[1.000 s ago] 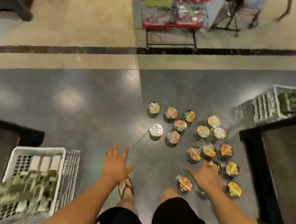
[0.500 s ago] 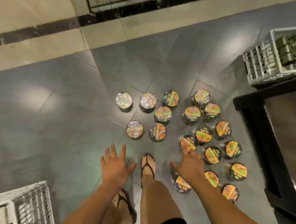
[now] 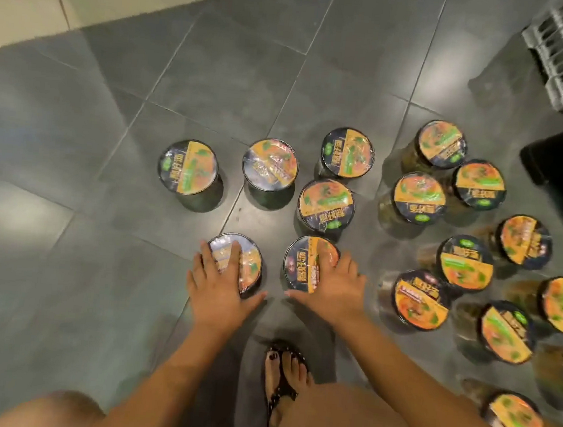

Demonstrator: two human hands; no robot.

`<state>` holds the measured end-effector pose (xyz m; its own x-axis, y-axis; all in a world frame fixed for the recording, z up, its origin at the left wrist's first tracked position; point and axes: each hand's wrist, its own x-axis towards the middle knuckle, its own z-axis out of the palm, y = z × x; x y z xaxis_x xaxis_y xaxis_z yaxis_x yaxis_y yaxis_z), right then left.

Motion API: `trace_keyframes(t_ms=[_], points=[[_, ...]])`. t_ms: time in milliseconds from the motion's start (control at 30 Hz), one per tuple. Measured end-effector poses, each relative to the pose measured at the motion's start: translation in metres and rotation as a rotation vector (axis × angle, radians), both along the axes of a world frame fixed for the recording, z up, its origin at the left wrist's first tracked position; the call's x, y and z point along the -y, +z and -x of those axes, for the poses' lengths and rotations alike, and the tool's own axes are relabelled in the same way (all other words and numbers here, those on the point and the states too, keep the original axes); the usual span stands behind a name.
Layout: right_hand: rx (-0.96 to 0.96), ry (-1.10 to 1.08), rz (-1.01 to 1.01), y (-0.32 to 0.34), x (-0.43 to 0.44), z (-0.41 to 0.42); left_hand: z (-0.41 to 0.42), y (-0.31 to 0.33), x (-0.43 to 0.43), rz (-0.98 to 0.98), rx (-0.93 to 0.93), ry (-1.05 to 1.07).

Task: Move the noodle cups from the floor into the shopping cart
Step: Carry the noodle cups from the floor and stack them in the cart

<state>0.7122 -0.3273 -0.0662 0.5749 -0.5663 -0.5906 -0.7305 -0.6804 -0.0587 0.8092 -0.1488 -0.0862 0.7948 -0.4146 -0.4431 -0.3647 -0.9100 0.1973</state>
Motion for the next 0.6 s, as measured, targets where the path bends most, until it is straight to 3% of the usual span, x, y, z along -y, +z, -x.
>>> trace_keyframes(t_ms=[133, 267, 400, 600], points=[[0.127, -0.082, 0.040, -0.040, -0.007, -0.004, -0.003, -0.038, 0.010, 0.054, 0.100, 0.048], [0.259, -0.183, -0.050, -0.029, -0.010, 0.003, -0.009, -0.021, 0.005, 0.141, 0.105, 0.098], [0.269, -0.230, -0.038, 0.048, -0.011, 0.023, -0.015, 0.051, -0.005, 0.150, 0.124, 0.027], [0.225, -0.302, 0.002, 0.226, 0.006, 0.036, -0.031, 0.224, 0.000, 0.190, 0.178, -0.108]])
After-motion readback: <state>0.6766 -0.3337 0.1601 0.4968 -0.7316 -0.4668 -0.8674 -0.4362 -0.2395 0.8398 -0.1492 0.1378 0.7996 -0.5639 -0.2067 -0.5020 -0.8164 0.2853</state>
